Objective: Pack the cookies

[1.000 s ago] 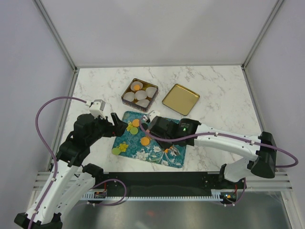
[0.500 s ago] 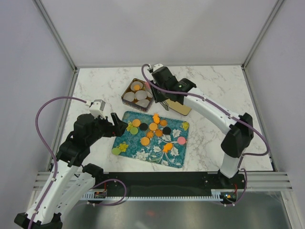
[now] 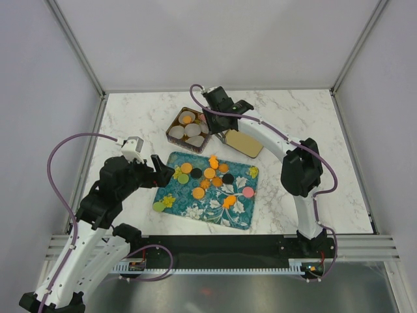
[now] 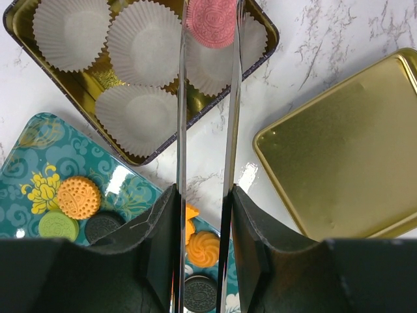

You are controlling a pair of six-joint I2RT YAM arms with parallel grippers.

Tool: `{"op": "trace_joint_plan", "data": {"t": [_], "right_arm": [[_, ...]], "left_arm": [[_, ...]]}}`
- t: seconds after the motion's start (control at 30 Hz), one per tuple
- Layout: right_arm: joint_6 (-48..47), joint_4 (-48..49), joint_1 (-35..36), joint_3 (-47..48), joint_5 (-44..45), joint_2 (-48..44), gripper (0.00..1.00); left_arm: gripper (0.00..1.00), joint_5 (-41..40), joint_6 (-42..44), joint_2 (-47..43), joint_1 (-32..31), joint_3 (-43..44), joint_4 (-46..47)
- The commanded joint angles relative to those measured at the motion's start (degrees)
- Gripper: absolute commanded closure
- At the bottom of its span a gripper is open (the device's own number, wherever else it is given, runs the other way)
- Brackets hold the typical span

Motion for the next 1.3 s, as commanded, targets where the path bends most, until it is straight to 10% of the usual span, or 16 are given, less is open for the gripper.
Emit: {"op": "trace_joint_plan", "data": {"t": [0.0, 1.27], "right_arm": [[-0.60, 1.66, 0.06, 2.38, -1.39, 0.09, 0.66], [-0.78, 1.57, -0.29, -1.67, -1.74, -6.06, 0.46]], "left_arm": [[0.02, 0.10, 2.11, -0.08, -0.22, 0.13, 1.30], [0.02, -0.16, 2.11, 0.36, -0.22, -0.05, 1.39]]}}
